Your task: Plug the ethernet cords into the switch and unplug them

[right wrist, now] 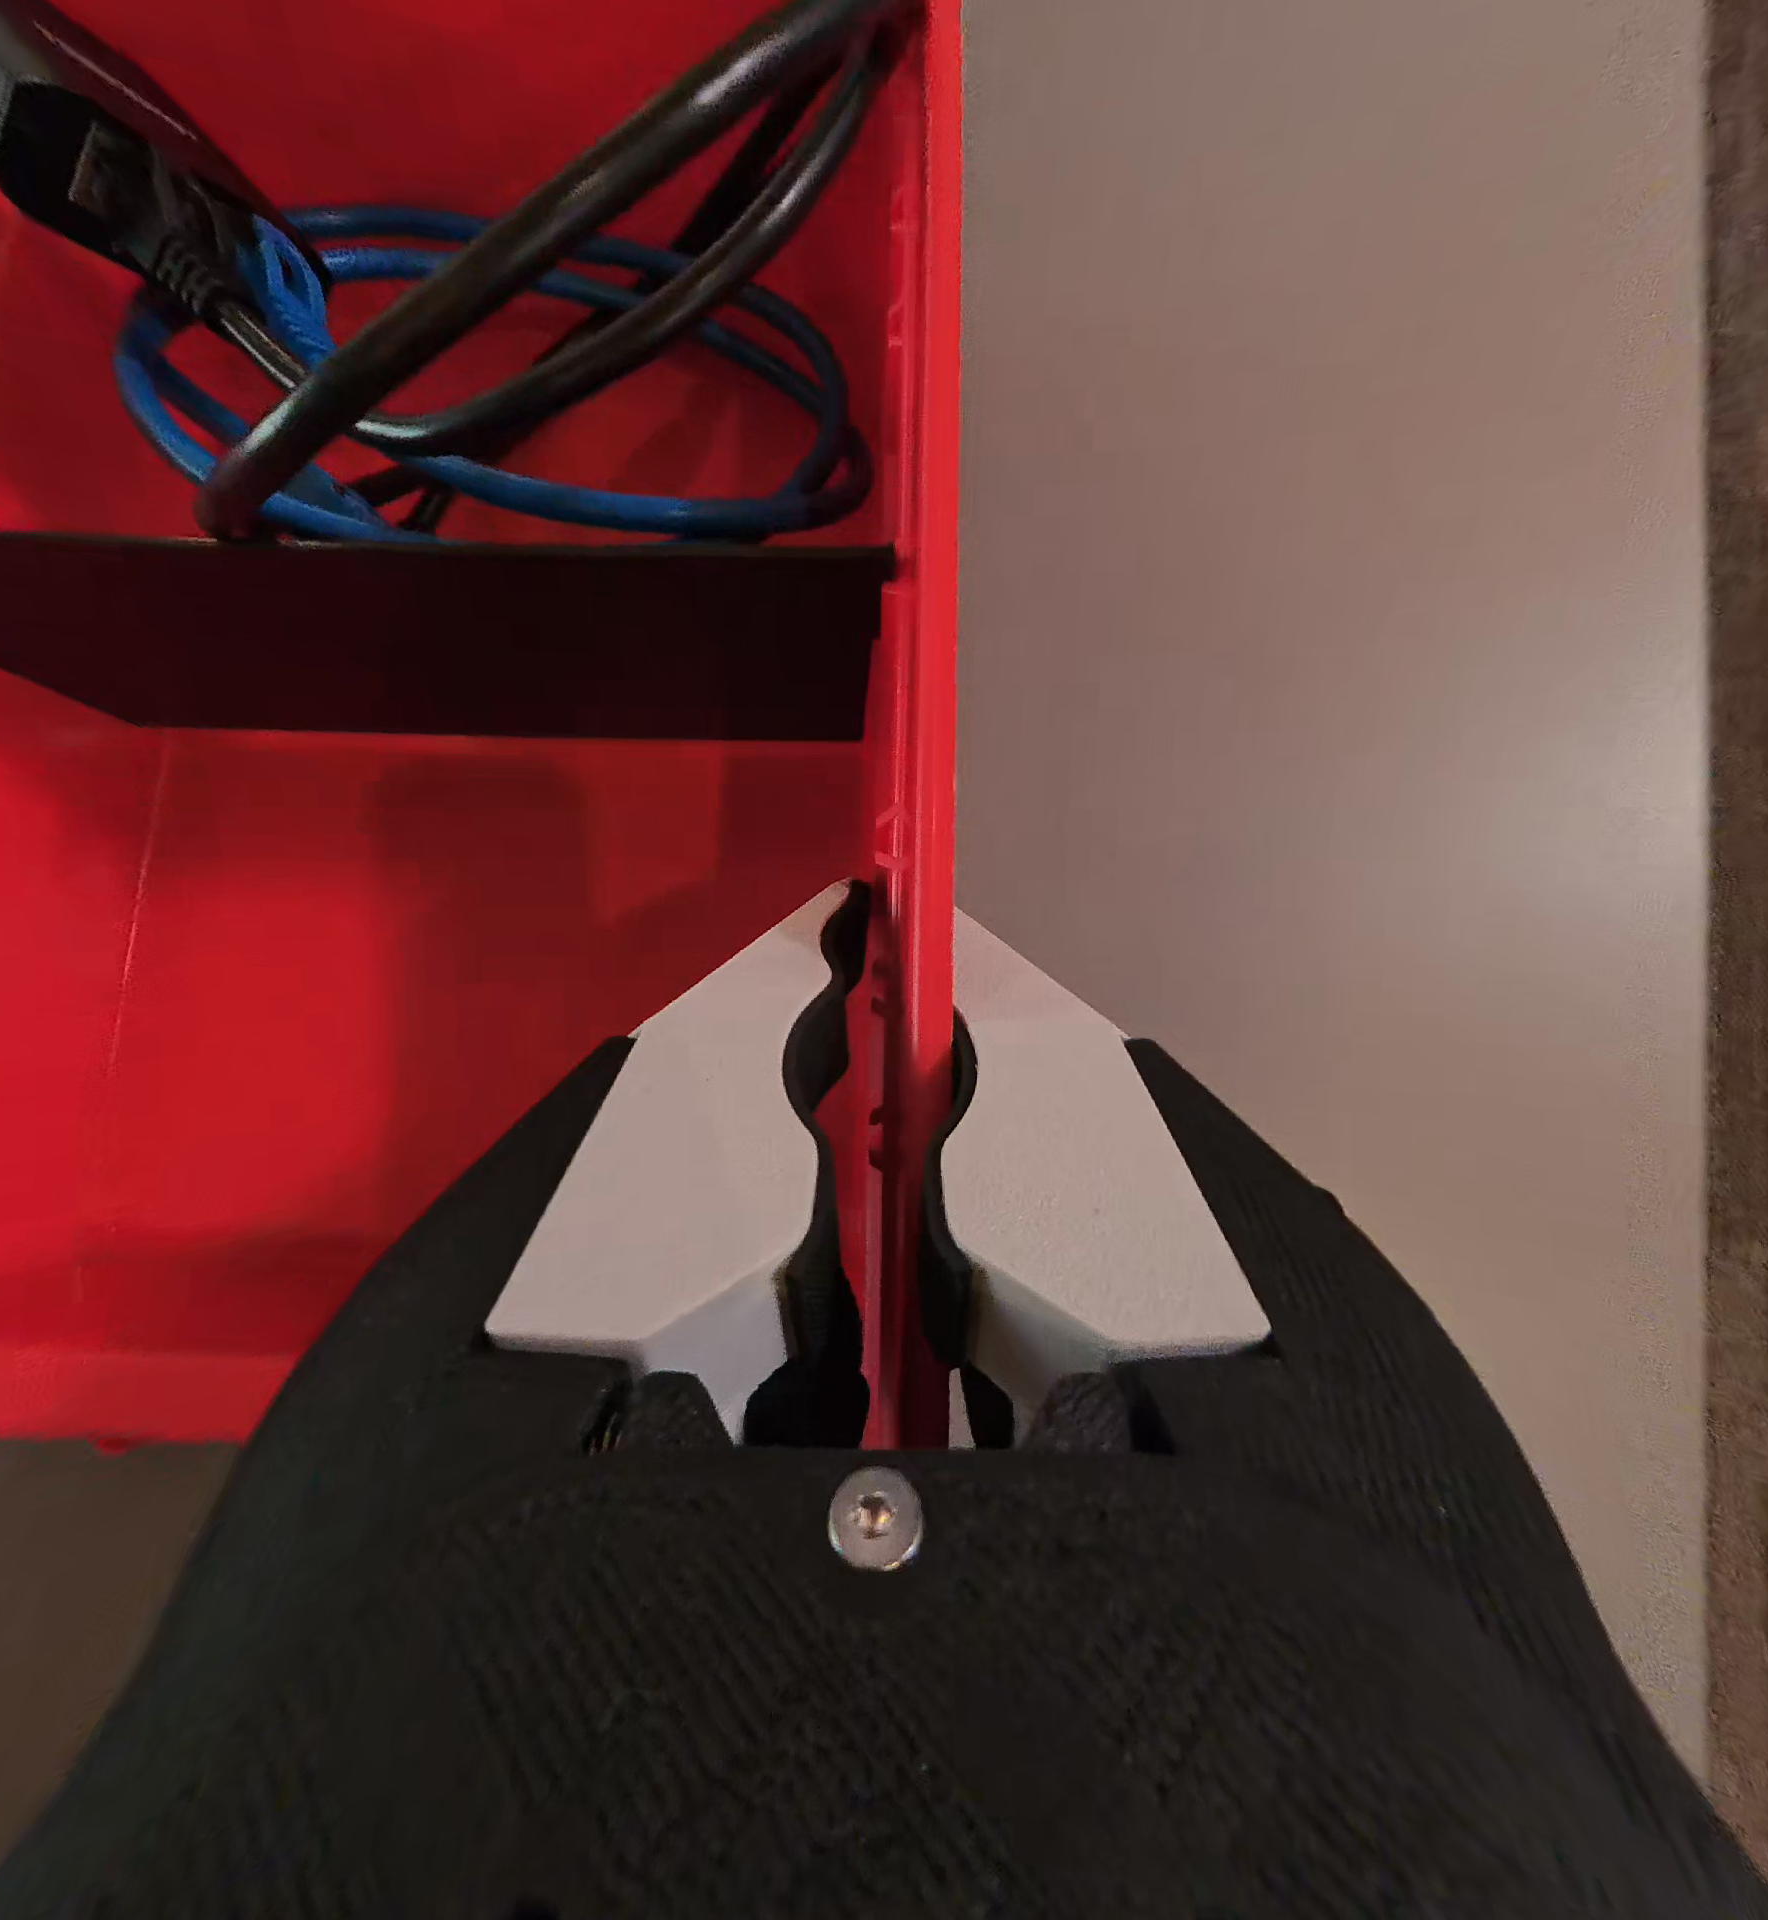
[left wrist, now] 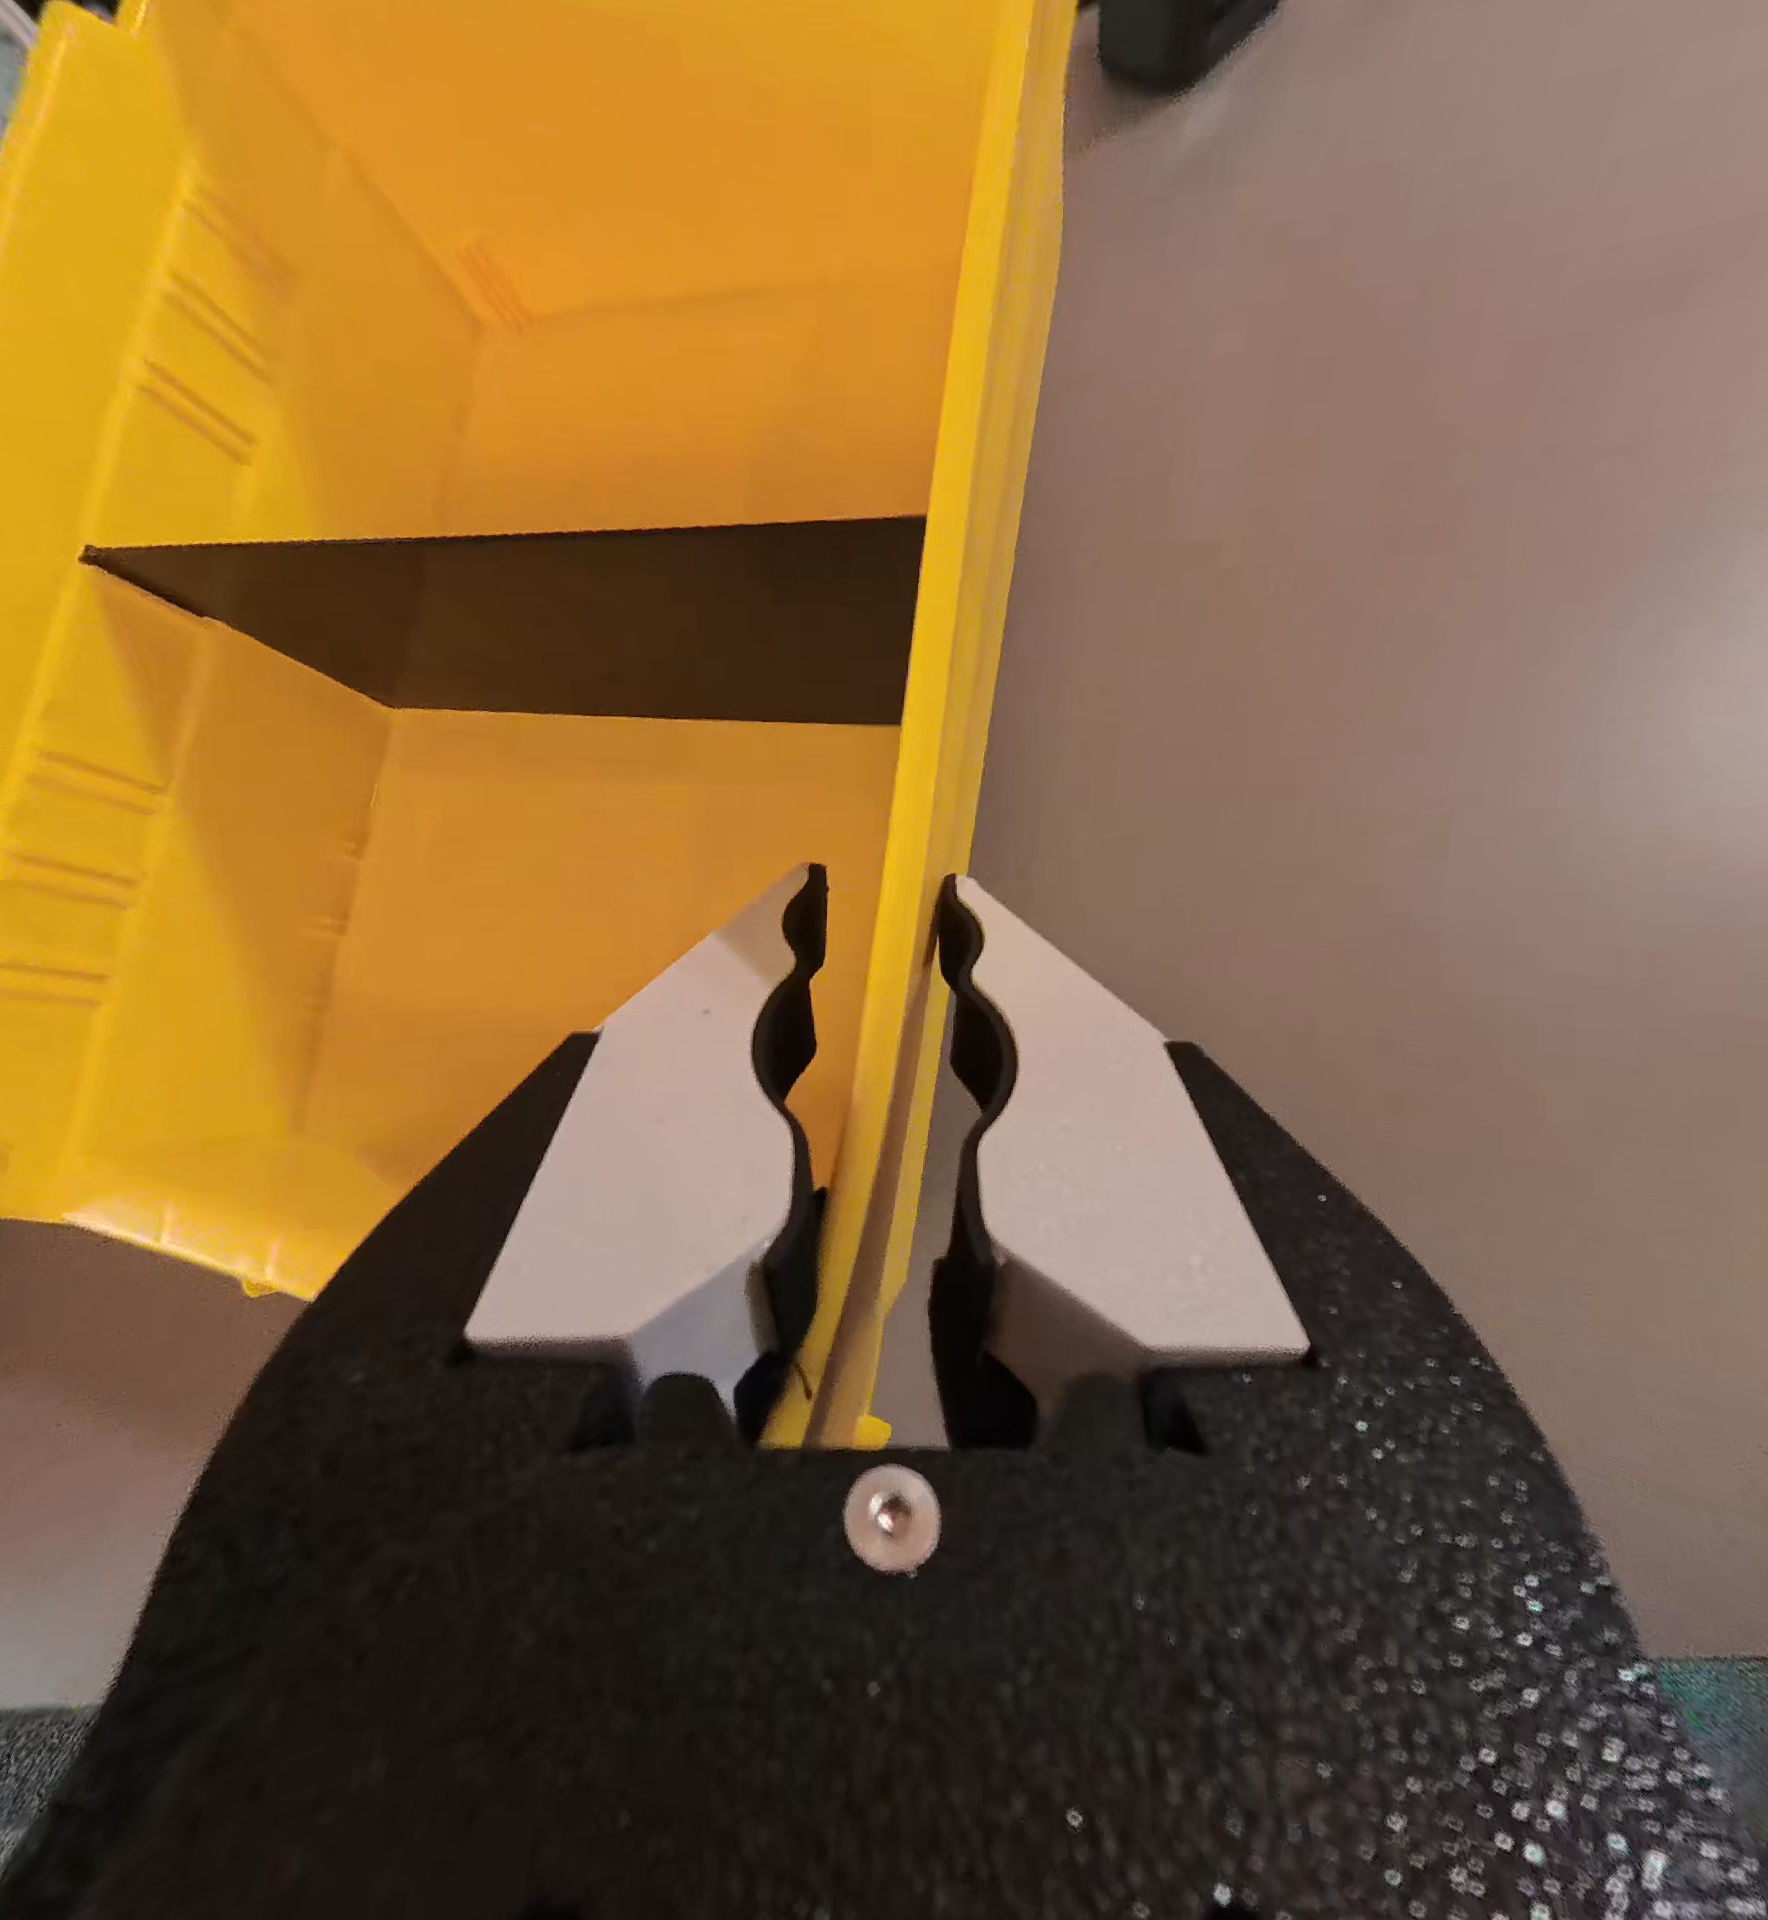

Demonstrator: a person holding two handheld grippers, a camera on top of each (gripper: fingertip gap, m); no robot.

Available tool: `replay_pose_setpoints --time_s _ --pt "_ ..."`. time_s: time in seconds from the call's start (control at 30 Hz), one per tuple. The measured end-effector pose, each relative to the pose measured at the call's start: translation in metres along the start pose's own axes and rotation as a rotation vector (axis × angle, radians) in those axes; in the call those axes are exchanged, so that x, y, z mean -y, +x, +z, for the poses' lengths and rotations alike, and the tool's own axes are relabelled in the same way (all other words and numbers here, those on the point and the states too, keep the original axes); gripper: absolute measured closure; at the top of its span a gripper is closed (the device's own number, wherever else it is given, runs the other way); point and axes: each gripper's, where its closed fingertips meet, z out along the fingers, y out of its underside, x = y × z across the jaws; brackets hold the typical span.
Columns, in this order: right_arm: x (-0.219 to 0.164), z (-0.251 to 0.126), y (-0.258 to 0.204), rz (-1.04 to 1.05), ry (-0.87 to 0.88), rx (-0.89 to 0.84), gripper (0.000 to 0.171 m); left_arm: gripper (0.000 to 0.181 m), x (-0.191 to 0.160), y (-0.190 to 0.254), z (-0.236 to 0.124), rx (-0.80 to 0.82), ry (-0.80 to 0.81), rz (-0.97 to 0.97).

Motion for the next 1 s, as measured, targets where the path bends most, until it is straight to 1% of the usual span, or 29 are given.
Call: replay_pose_setpoints --time_s 0.03,0.2,0.3,0.33,0.37,0.43,0.57,0.7,0.8,0.83,0.87,0.93,0.97,1.0 --pt "0.002 0.002 -0.011 -0.019 -0.002 0.015 0.167 0.162 0.003 -0.001 -0.005 0.008 0.015 0.000" --pt "0.011 0.009 -0.073 -0.127 -0.027 0.039 0.166 0.162 0.027 -0.005 -0.032 0.054 0.096 0.019" --pt "0.013 0.014 -0.118 -0.150 -0.025 0.064 0.165 0.162 0.044 -0.001 -0.046 0.063 0.145 0.035" --pt "0.015 0.015 -0.136 -0.154 -0.020 0.088 0.162 0.162 0.050 0.002 -0.050 0.061 0.158 0.042" --pt "0.016 0.015 -0.156 -0.169 -0.009 0.128 0.155 0.162 0.055 0.005 -0.053 0.058 0.171 0.048" --pt "0.018 0.017 -0.195 -0.218 0.015 0.178 0.149 0.162 0.065 0.011 -0.058 0.053 0.197 0.057" --pt "0.022 0.024 -0.258 -0.365 0.061 0.127 0.139 0.161 0.083 0.022 -0.066 0.052 0.272 0.031" --pt "0.027 0.029 -0.326 -0.400 0.080 0.238 0.129 0.161 0.092 0.026 -0.069 0.064 0.289 0.034" --pt "0.028 0.028 -0.375 -0.423 0.092 0.363 0.119 0.161 0.094 0.031 -0.071 0.046 0.294 0.037" --pt "0.028 0.027 -0.392 -0.422 0.100 0.415 0.113 0.161 0.094 0.032 -0.072 0.041 0.295 0.037" --pt "0.027 0.025 -0.411 -0.416 0.109 0.489 0.104 0.161 0.095 0.034 -0.072 0.036 0.295 0.038" --pt "0.027 0.013 -0.442 -0.399 0.133 0.638 0.081 0.161 0.098 0.036 -0.074 0.036 0.299 0.042" --pt "0.031 0.007 -0.446 -0.414 0.185 0.646 0.073 0.161 0.100 0.038 -0.076 0.035 0.303 0.042" --pt "0.039 0.000 -0.442 -0.454 0.272 0.617 0.070 0.161 0.104 0.041 -0.079 0.028 0.313 0.043"
